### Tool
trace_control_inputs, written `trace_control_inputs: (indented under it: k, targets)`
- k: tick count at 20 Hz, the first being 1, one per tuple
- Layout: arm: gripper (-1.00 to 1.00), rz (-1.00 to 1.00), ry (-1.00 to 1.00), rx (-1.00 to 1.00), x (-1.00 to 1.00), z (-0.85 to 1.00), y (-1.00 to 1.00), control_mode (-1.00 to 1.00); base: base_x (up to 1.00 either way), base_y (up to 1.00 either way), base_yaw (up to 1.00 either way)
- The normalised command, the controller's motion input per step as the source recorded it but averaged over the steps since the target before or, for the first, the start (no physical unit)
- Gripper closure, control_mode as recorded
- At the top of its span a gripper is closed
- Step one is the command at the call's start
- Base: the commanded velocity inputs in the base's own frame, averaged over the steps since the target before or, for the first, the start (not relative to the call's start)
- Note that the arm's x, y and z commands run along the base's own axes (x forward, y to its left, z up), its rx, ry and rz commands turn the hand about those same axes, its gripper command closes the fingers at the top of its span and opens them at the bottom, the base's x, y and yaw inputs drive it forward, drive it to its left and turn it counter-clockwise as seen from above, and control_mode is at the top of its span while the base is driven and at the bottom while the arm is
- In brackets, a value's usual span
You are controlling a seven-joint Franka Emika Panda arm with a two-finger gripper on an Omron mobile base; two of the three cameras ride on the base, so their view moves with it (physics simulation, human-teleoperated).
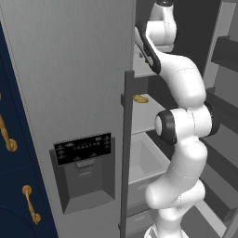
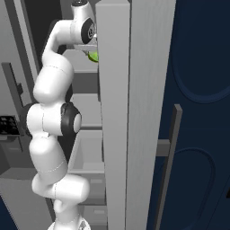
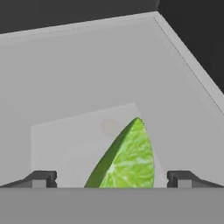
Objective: Grab a lemon wedge from the fridge and one ice cube from the ice bowl, and put them in the glass of lemonade.
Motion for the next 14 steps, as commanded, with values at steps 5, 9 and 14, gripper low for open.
trace_control_inputs:
  k: [5,9,14]
  targets:
    - [-1.0,-0.04,0.08,0.0,0.0,-0.5,0.0,-1.0,0.0,0.0,0.0]
    - [-1.0,0.0,0.09,0.0,0.0,-0.28,0.0,-1.0,0.0,0.0,0.0]
    - [1.0,0.0,0.05,0.0,0.0,-0.16,0.0,-1.0,0.0,0.0,0.0]
